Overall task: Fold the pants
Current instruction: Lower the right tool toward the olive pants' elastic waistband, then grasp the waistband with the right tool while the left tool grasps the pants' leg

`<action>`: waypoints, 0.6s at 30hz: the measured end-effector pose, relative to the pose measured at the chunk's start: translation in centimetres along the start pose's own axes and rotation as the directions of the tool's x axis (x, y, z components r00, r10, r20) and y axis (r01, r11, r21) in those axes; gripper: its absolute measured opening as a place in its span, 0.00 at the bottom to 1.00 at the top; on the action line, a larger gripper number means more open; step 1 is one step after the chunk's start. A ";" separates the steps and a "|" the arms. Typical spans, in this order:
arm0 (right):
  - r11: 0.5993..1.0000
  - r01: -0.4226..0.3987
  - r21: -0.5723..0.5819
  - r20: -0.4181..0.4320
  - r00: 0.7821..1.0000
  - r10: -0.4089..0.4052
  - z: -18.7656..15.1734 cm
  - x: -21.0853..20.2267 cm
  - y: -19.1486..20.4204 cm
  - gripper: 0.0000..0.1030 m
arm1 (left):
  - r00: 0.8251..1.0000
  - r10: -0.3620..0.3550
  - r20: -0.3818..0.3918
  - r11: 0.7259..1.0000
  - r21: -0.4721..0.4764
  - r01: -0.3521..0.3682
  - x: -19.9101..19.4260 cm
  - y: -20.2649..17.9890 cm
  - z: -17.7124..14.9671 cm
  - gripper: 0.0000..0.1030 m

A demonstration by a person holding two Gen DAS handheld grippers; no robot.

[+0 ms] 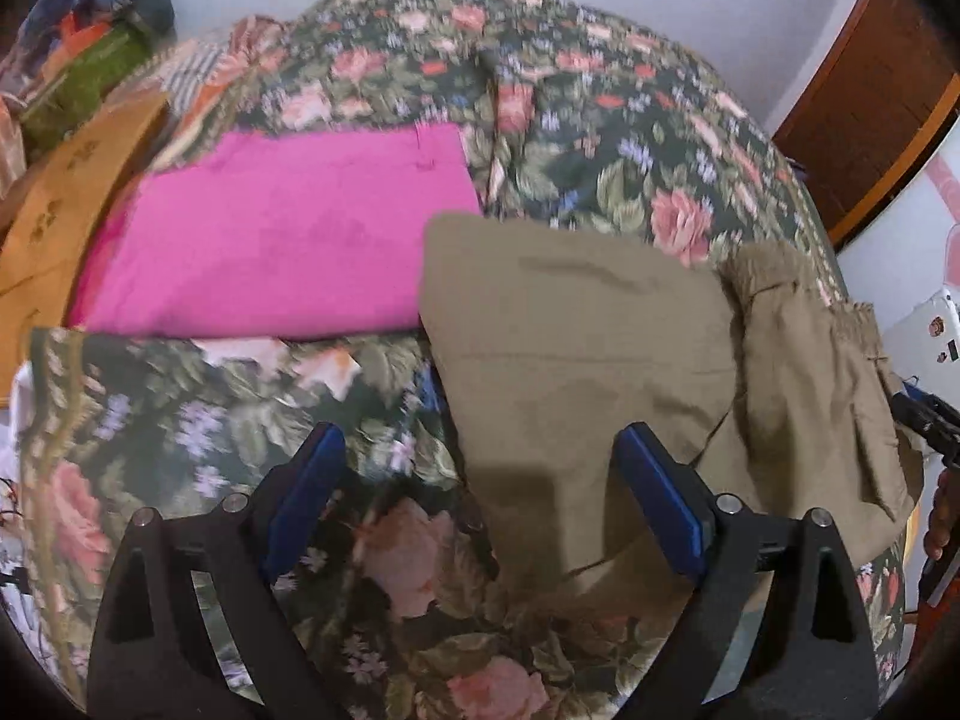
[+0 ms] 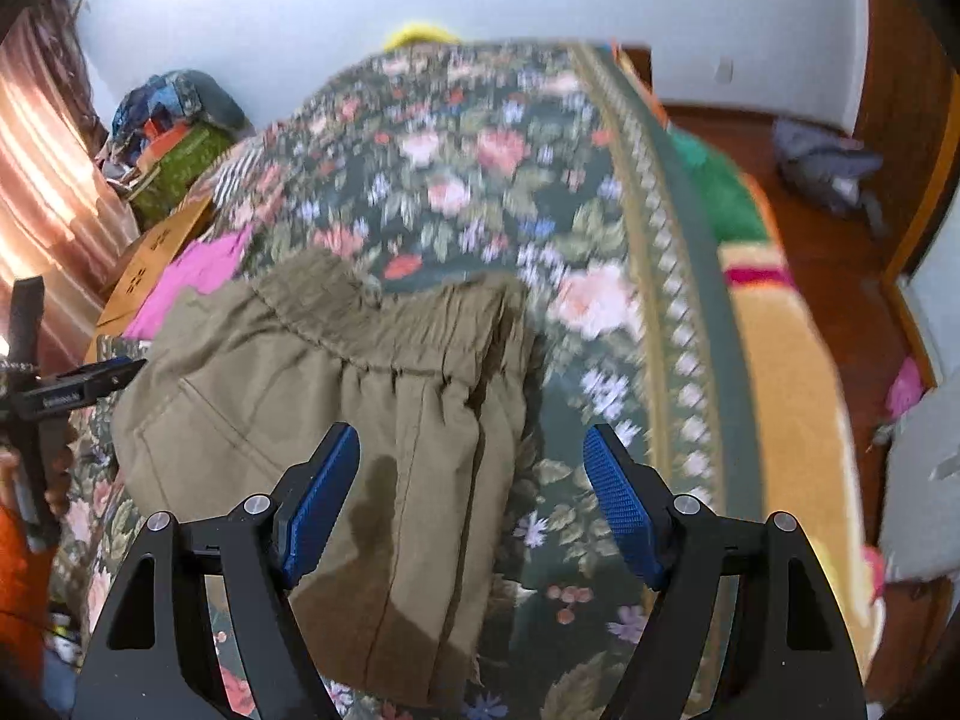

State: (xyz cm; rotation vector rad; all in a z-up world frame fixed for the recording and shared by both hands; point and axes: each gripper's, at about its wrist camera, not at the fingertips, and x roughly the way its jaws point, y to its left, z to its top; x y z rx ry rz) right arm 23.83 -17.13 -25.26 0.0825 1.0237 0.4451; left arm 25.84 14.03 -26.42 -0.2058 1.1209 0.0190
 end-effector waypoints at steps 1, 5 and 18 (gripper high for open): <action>1.000 -0.008 0.001 -0.023 1.000 0.008 -0.1 0.6 0.0 0.72 | 1.000 -0.015 -0.014 1.000 -0.011 0.015 0.7 0.1 0.0 0.91; 0.999 -0.036 -0.008 -0.067 0.997 0.035 -0.6 2.1 0.0 0.72 | 0.995 -0.092 -0.024 0.994 -0.057 0.090 1.9 0.4 0.0 0.91; 0.986 -0.164 0.020 -0.140 0.976 0.166 -0.4 4.3 -1.5 0.68 | 0.991 -0.134 -0.009 0.989 -0.061 0.133 2.3 -0.2 0.5 0.72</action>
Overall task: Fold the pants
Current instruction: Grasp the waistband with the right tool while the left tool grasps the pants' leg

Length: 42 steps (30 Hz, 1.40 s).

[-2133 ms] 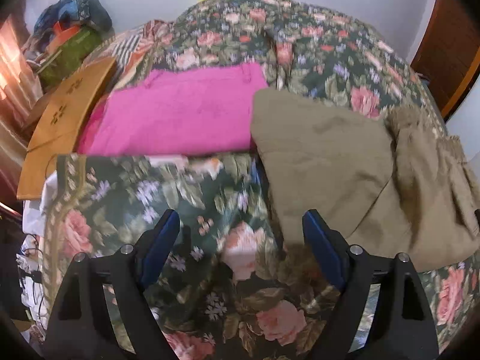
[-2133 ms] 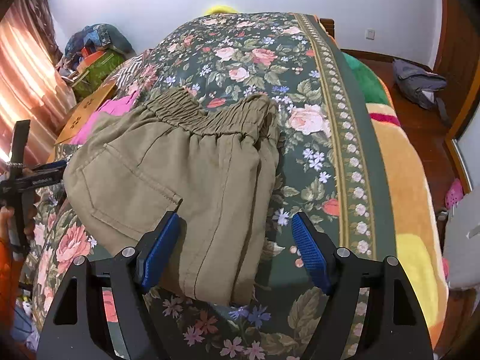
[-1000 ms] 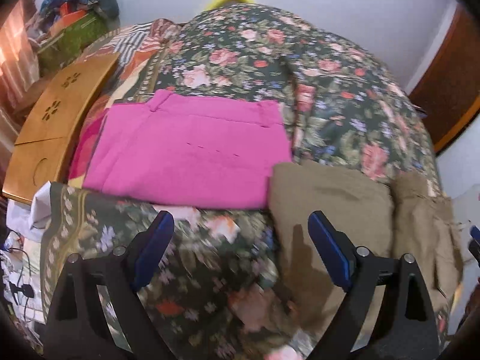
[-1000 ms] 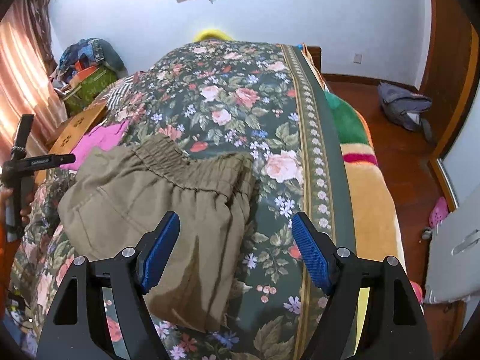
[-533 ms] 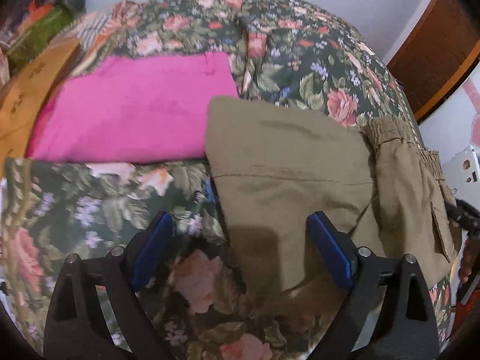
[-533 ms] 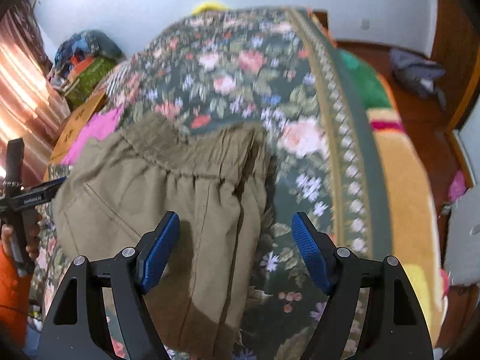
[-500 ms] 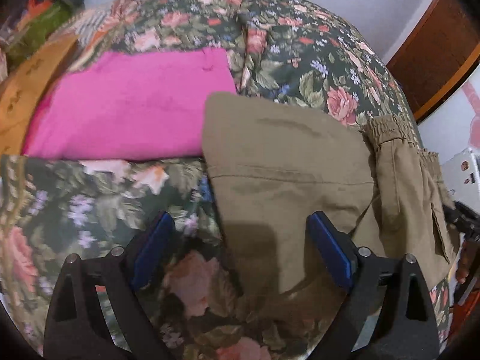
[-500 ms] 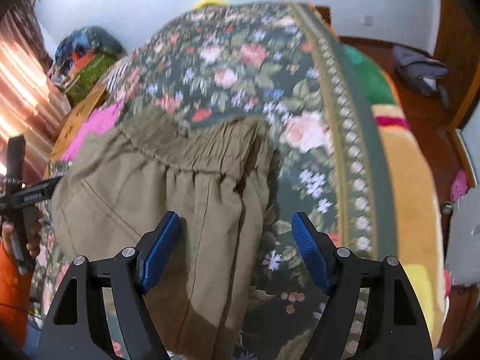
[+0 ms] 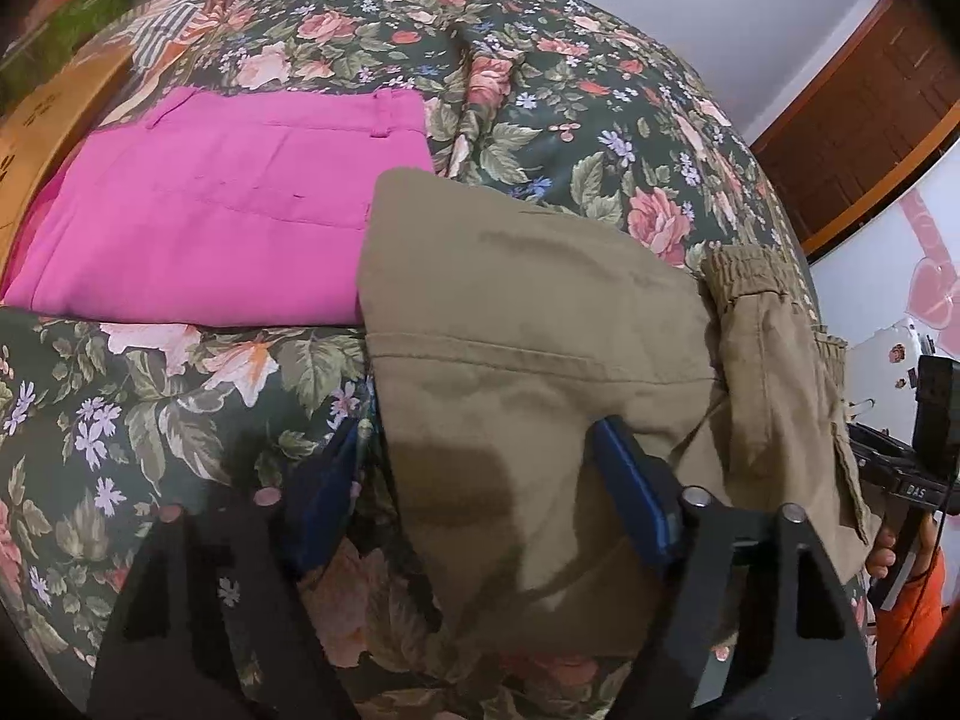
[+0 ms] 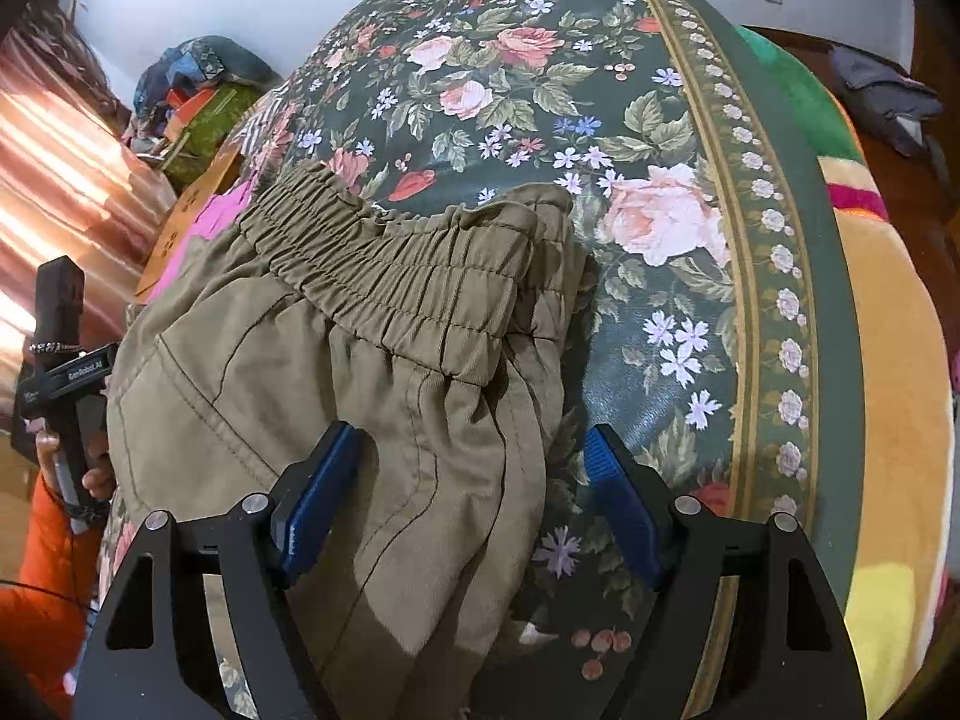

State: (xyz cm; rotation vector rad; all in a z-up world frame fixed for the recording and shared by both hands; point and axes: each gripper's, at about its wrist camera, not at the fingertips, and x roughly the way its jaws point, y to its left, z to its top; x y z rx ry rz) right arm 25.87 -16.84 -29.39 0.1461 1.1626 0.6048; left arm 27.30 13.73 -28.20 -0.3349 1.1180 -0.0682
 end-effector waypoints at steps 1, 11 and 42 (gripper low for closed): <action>1.000 -0.011 -0.005 0.001 1.000 0.011 0.0 -0.1 0.1 0.60 | 1.000 0.003 0.001 1.000 0.001 -0.003 -0.1 -0.1 0.0 0.70; 0.999 -0.032 -0.017 0.038 0.999 0.033 0.7 -0.2 0.7 0.35 | 0.999 0.038 0.018 0.999 0.024 -0.039 -1.5 0.2 -0.6 0.32; 0.999 -0.016 -0.050 0.052 0.999 0.018 3.6 -0.4 -0.6 0.30 | 1.000 -0.027 -0.013 0.999 0.031 0.028 -0.1 -0.1 0.8 0.50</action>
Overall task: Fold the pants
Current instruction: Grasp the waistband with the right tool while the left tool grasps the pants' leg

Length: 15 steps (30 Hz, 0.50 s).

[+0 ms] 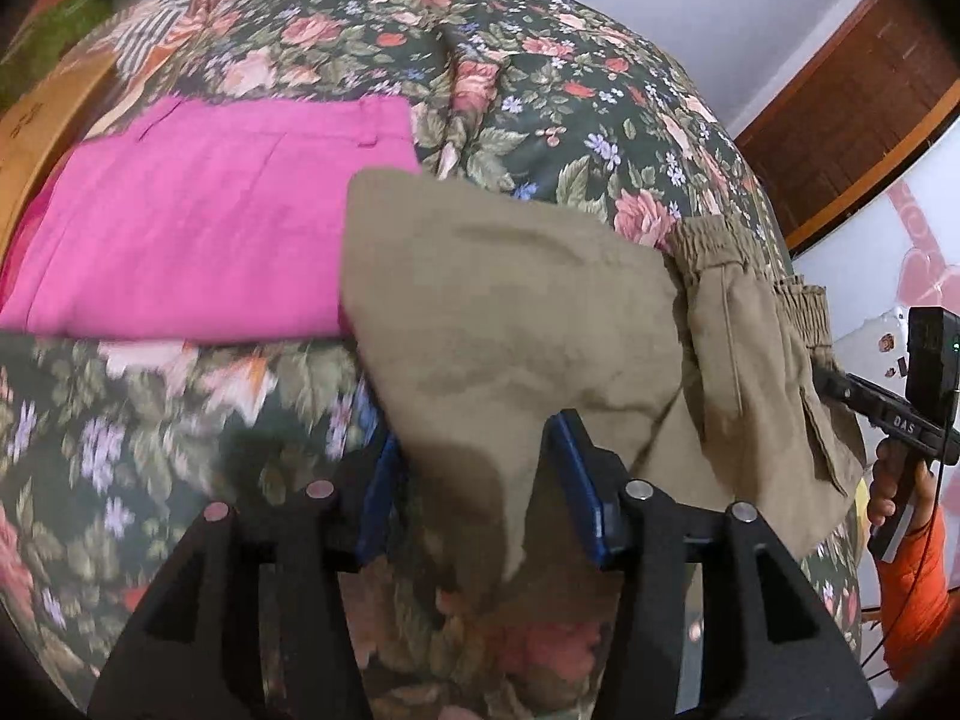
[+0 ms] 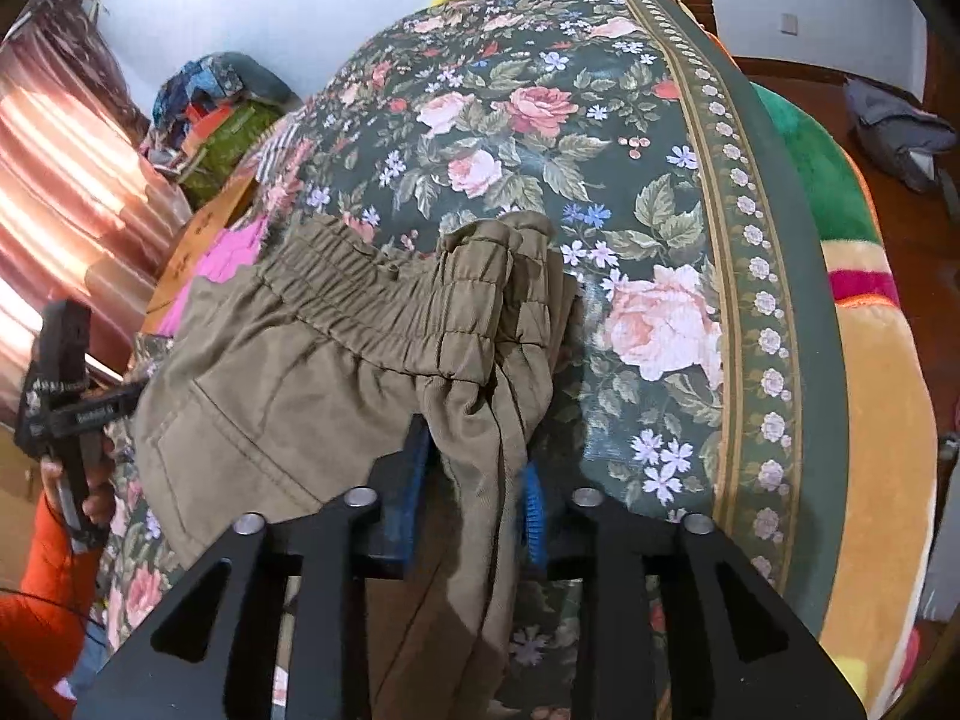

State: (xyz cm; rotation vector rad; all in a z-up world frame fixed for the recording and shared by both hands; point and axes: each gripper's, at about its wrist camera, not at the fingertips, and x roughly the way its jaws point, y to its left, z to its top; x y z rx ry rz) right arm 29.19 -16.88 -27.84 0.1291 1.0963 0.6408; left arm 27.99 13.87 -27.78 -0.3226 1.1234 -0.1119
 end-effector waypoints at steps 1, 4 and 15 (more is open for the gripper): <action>1.000 0.004 -0.002 -0.006 1.000 -0.004 0.0 0.2 -0.1 0.36 | 1.000 -0.003 0.002 1.000 0.009 0.003 0.3 -0.1 0.3 0.53; 1.000 0.013 0.001 -0.026 1.000 -0.013 0.0 1.1 -0.3 0.48 | 1.000 -0.010 0.005 0.999 0.032 0.009 0.9 -0.3 1.0 0.58; 0.999 -0.036 -0.008 -0.014 0.999 0.035 0.0 1.3 -0.6 0.32 | 0.999 -0.005 0.041 0.999 0.053 0.002 1.6 -0.8 1.9 0.29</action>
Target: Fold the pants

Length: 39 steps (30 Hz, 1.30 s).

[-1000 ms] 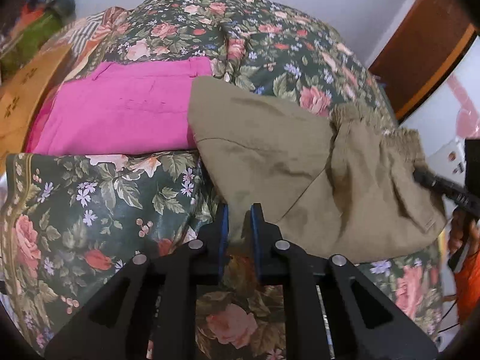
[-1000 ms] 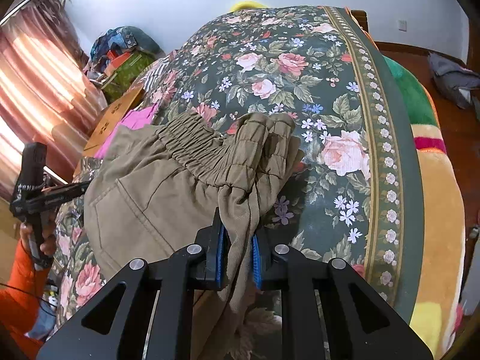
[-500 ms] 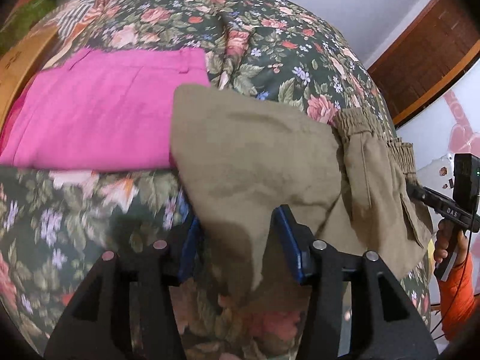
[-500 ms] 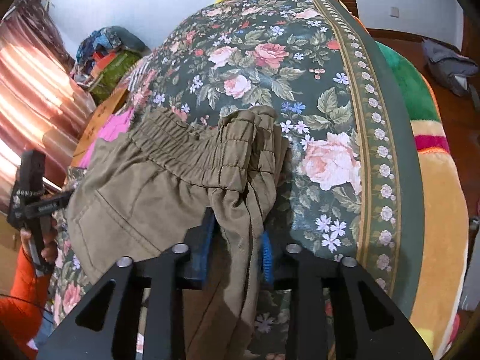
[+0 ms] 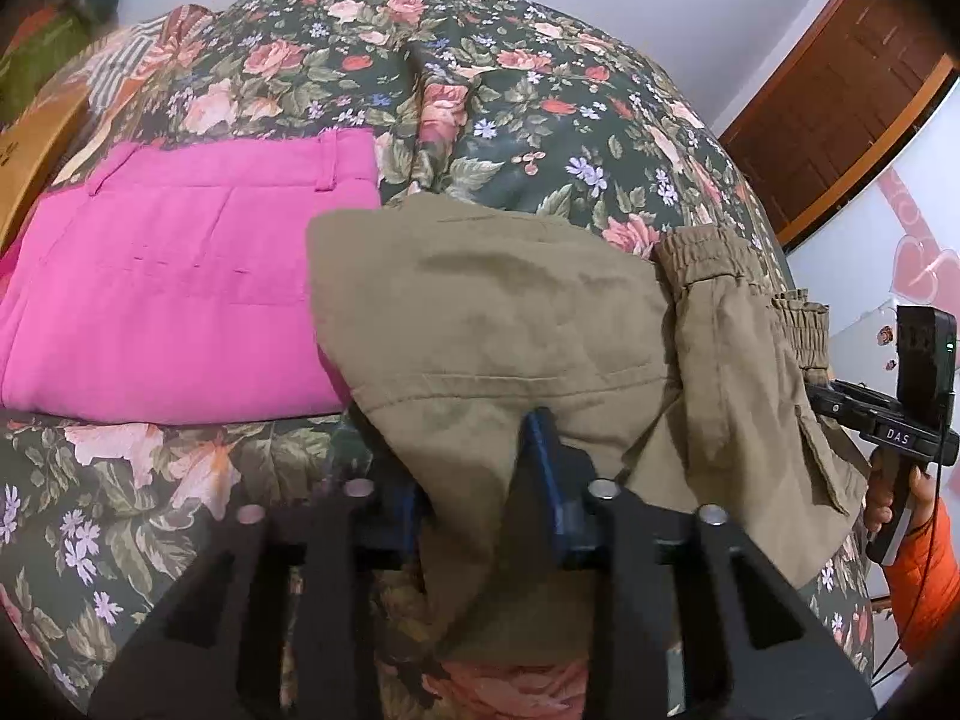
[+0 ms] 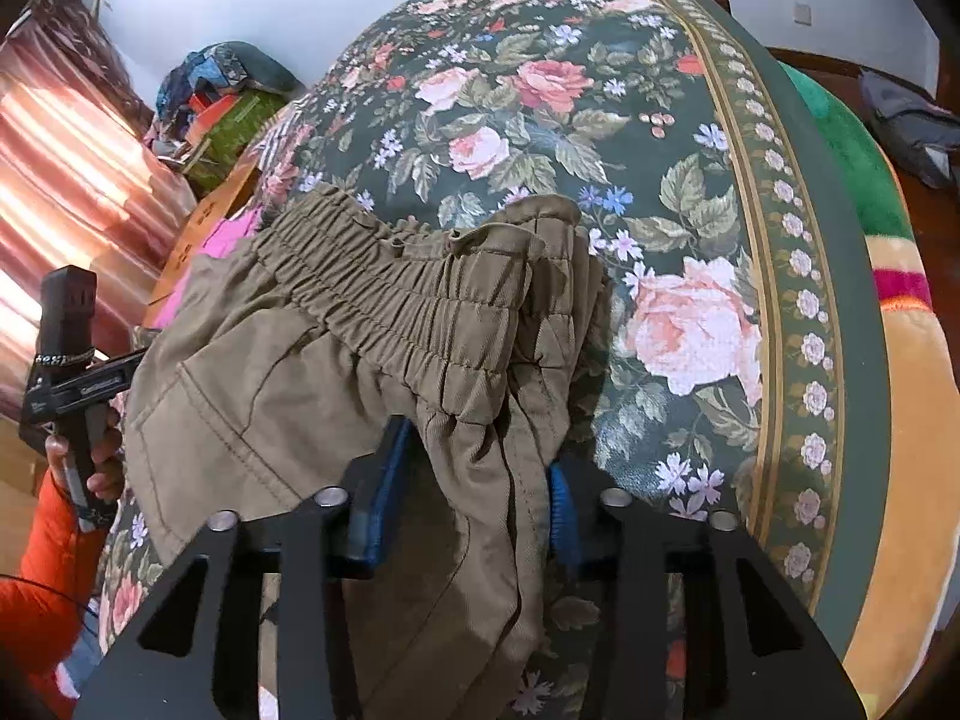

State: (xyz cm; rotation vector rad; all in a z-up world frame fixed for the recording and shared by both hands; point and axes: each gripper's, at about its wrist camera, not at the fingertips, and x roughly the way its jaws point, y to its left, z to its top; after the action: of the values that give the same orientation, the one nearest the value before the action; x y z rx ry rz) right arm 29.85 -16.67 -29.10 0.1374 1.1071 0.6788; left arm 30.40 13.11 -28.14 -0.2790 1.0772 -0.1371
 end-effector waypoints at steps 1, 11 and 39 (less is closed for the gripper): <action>1.000 0.001 -0.004 0.006 1.000 -0.001 0.0 -0.2 0.1 0.28 | 1.000 0.013 0.004 1.000 0.008 -0.013 0.0 -0.2 0.0 0.26; 1.000 0.009 -0.019 0.085 0.996 -0.008 0.3 -2.7 1.7 0.15 | 0.991 0.075 0.109 0.990 0.108 -0.087 -3.4 -2.9 0.2 0.03; 0.958 0.026 -0.287 0.228 0.973 0.042 6.3 -5.9 18.2 0.12 | 0.931 0.133 0.341 0.990 -0.005 -0.140 -17.8 4.0 1.5 0.03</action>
State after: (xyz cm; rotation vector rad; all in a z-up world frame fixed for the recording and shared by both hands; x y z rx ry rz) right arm 25.78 -4.17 -13.85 -0.0290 0.7737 0.8025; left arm 23.29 21.53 -13.54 -0.2003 0.7470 0.0265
